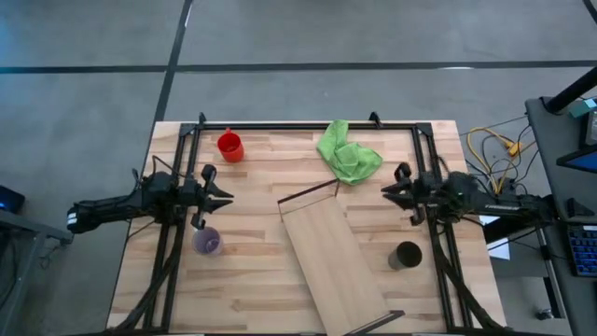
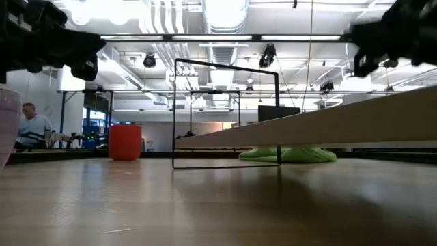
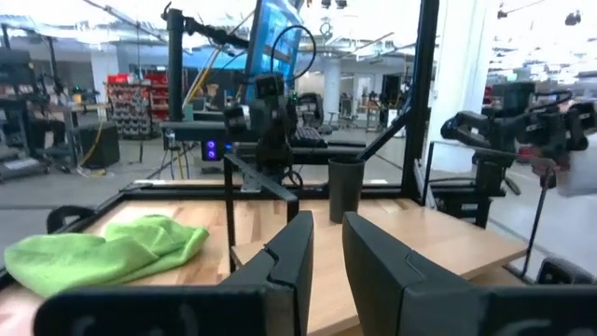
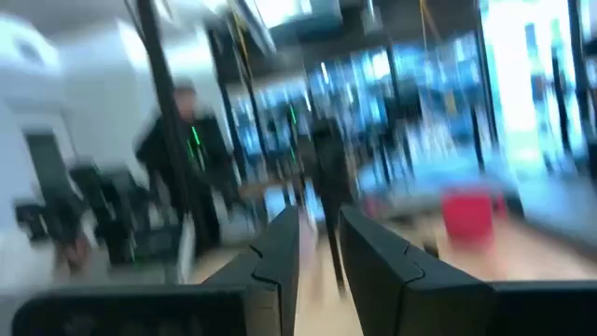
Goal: Stack small to large cups/mugs on shelf
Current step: Put the black cup on the shelf
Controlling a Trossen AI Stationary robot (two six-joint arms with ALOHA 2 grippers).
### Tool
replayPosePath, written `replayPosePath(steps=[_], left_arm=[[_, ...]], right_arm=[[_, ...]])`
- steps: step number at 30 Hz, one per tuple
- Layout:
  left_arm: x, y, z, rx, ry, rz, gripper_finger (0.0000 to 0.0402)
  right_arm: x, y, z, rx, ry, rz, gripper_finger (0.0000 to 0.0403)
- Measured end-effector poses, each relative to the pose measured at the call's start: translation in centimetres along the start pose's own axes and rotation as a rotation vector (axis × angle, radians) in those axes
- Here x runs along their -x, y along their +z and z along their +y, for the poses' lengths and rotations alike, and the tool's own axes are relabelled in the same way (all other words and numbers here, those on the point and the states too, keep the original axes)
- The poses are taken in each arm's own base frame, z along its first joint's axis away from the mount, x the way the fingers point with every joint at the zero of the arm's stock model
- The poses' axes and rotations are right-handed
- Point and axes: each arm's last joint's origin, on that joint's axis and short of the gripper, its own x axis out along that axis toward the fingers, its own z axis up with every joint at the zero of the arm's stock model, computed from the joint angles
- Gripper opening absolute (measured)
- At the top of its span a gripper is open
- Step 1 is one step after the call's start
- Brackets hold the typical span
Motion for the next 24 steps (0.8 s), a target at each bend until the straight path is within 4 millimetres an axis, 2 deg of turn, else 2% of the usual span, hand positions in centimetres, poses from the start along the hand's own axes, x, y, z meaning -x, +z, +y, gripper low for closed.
replayPosePath(steps=[3,8,12,17,21,24], left_arm=[[-0.1,1.8,-0.1,0.070,0.000,-0.008,0.0048],[-0.9,4.7,-0.1,0.286,0.028,0.130,0.0048],[-2.4,8.6,0.0,0.333,0.037,0.183,0.0048],[-4.1,14.3,0.0,0.317,0.018,0.103,0.0048],[-5.0,17.8,0.0,0.319,0.003,0.040,0.0048],[-5.5,19.5,0.0,0.298,-0.015,-0.034,0.0048]], right_arm=[[-0.1,2.5,0.6,0.022,0.011,-0.046,0.0075],[-0.3,8.4,2.0,-0.025,-0.035,0.158,0.0075],[-0.9,14.8,3.5,0.068,-0.029,0.171,0.0075],[-2.0,21.5,4.9,0.233,-0.008,0.096,0.0075],[-2.1,26.0,6.0,0.084,0.003,-0.001,0.0075],[-1.9,28.4,6.7,-0.058,0.018,-0.055,0.0075]])
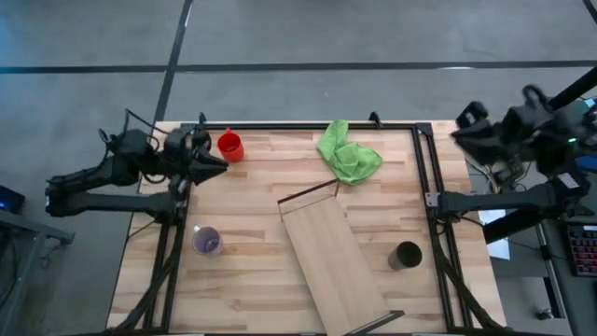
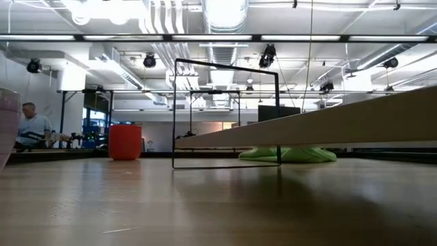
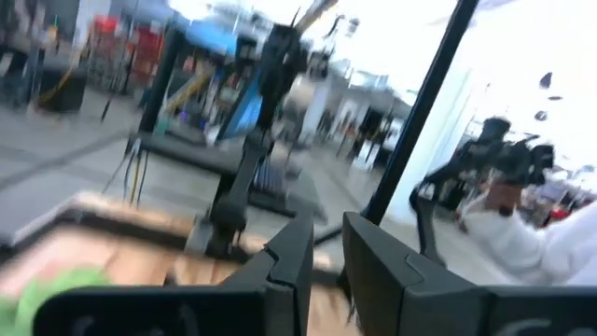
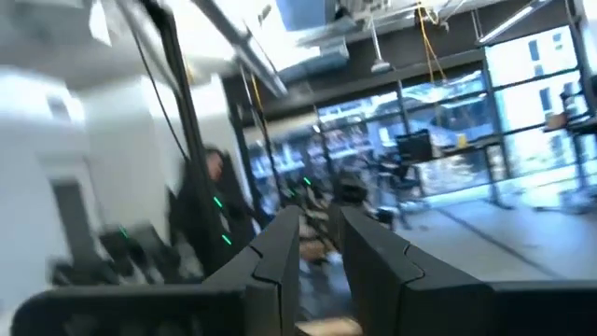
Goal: Stack small to large cups/mugs on shelf
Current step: Put the black cup on the shelf
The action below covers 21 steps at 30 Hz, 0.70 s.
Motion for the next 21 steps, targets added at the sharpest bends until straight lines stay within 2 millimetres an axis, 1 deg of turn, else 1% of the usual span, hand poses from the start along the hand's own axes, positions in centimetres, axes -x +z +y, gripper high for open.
replayPosePath(steps=[2,5,8,11,14,17,21], left_arm=[[-0.4,1.2,-0.3,-0.026,-0.034,-0.082,0.0048],[-0.9,2.3,-0.6,-0.062,-0.082,-0.200,0.0048],[-1.3,2.9,-0.7,-0.065,-0.116,-0.276,0.0048],[-1.9,2.9,-0.6,-0.065,-0.118,-0.281,0.0048],[-2.4,2.6,-0.3,-0.059,-0.108,-0.263,0.0048],[-3.0,2.0,0.2,-0.044,-0.088,-0.215,0.0048],[-3.7,1.5,0.6,-0.039,-0.072,-0.179,0.0048]], right_arm=[[0.1,1.5,0.5,-0.034,0.013,-0.038,0.0075],[0.4,3.4,1.2,0.003,0.025,-0.093,0.0075],[0.4,4.4,1.5,0.003,0.024,-0.097,0.0075],[0.4,4.1,1.4,-0.018,-0.006,-0.008,0.0075],[0.4,2.9,1.0,-0.055,-0.049,0.120,0.0075],[0.5,1.6,0.6,-0.078,-0.090,0.241,0.0075],[0.0,0.8,0.3,-0.091,-0.111,0.306,0.0075]])
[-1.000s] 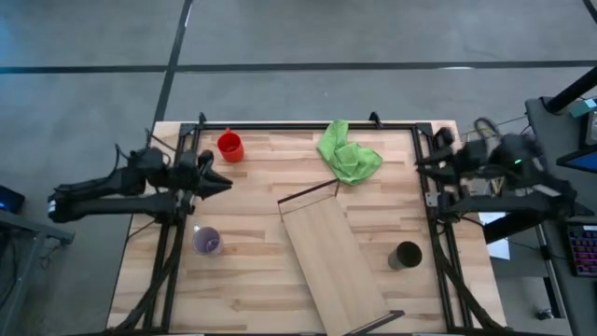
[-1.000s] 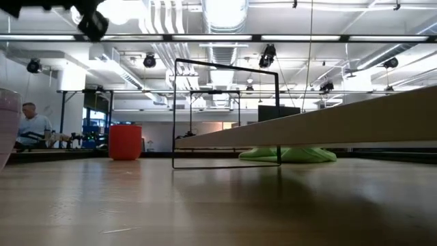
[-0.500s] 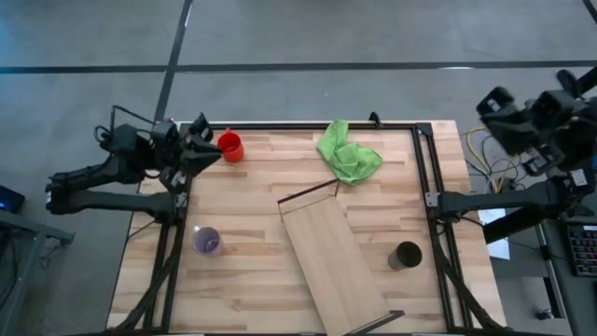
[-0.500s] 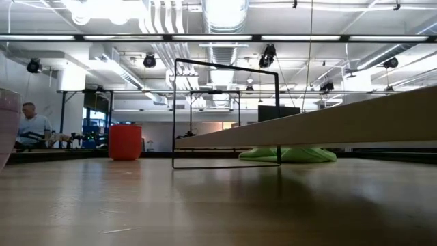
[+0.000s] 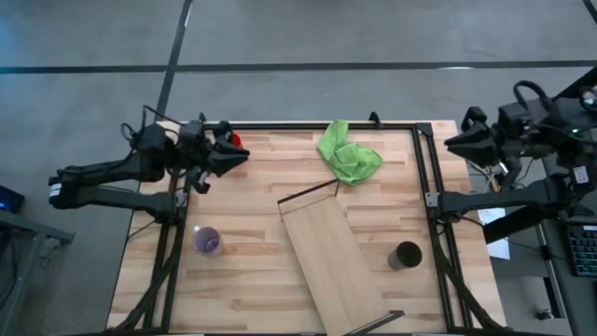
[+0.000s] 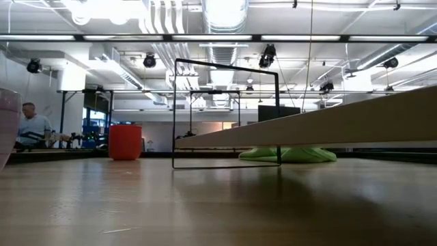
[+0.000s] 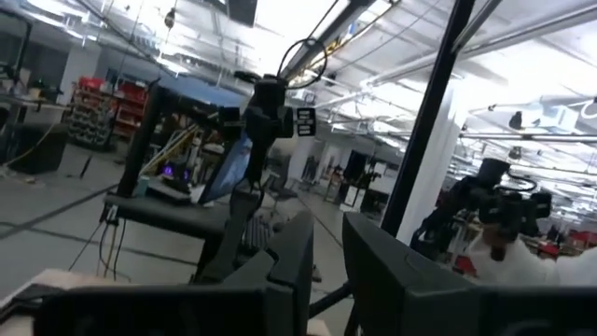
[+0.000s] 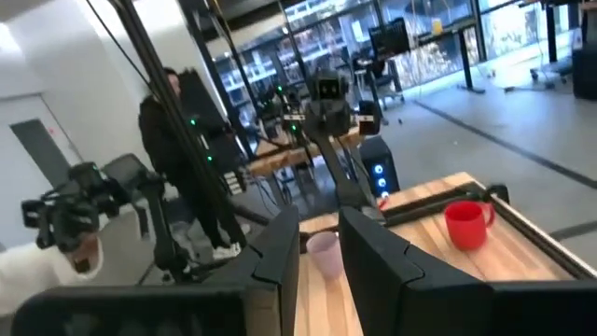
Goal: Stack small to large cups/mugs on shelf
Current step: Put the black cup on the shelf
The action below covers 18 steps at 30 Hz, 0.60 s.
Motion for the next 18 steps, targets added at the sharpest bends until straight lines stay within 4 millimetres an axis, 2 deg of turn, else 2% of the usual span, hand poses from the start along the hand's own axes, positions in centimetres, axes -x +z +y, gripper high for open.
replayPosePath(steps=[9,18], left_arm=[[-0.9,-0.9,0.7,0.023,0.033,0.078,0.0047],[-0.5,-0.4,0.3,0.019,0.024,0.057,0.0047]], right_arm=[[-2.2,0.2,-0.1,-0.062,0.072,0.055,0.0075],[-3.5,-0.4,-0.5,-0.002,0.062,0.148,0.0075]])
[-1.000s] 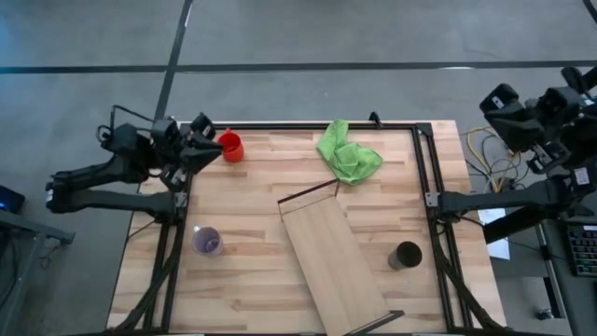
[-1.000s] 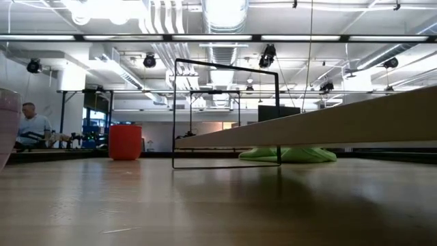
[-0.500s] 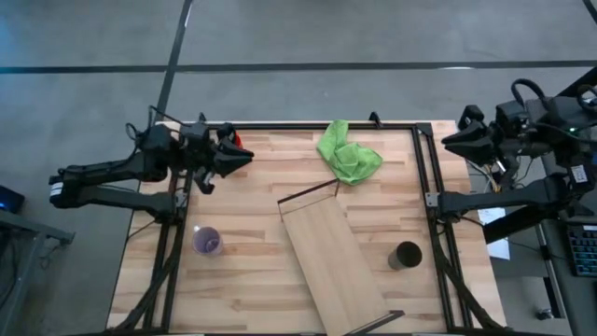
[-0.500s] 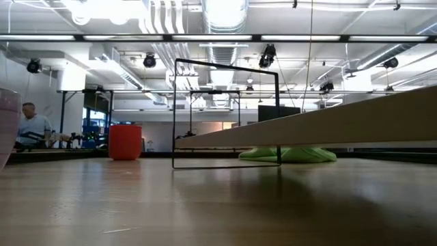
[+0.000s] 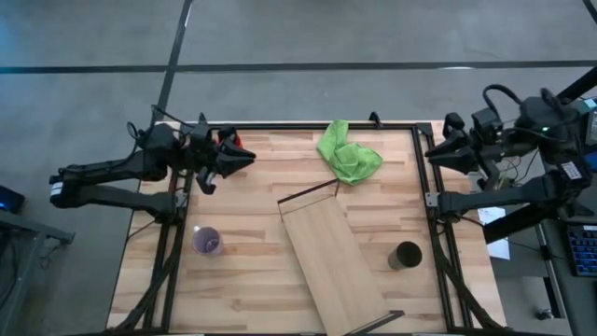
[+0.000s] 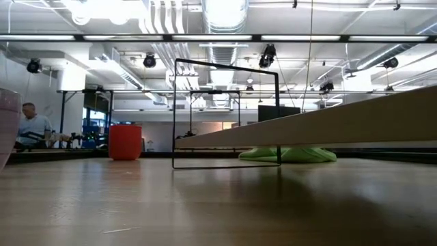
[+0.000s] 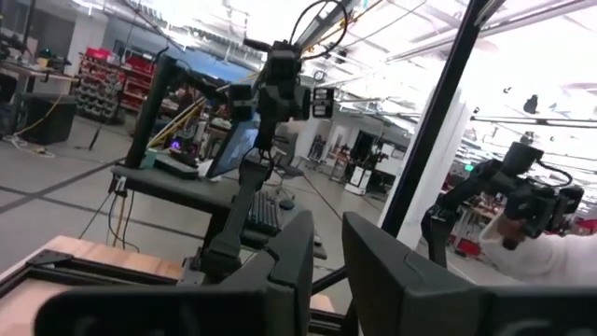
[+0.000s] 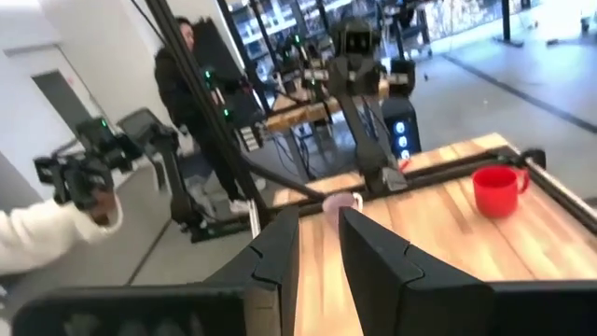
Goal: Stack small to large cups/mugs on shelf
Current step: Put the black cup on the shelf
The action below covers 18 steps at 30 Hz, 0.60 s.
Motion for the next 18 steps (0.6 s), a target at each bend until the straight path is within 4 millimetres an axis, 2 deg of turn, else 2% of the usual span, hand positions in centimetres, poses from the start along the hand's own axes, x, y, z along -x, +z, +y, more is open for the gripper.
replayPosePath(steps=[7,15,18], left_arm=[[0.5,0.4,-0.3,-0.006,-0.008,-0.020,0.0047],[0.3,0.3,-0.2,-0.004,-0.001,-0.015,0.0047],[0.2,0.2,-0.1,-0.002,0.001,-0.011,0.0047]], right_arm=[[-1.3,-1.8,-0.9,-0.031,-0.039,0.233,0.0085],[-4.1,-2.8,-2.1,-0.072,-0.093,0.427,0.0132],[-4.6,-4.0,-2.7,-0.112,-0.135,0.586,0.0147]])
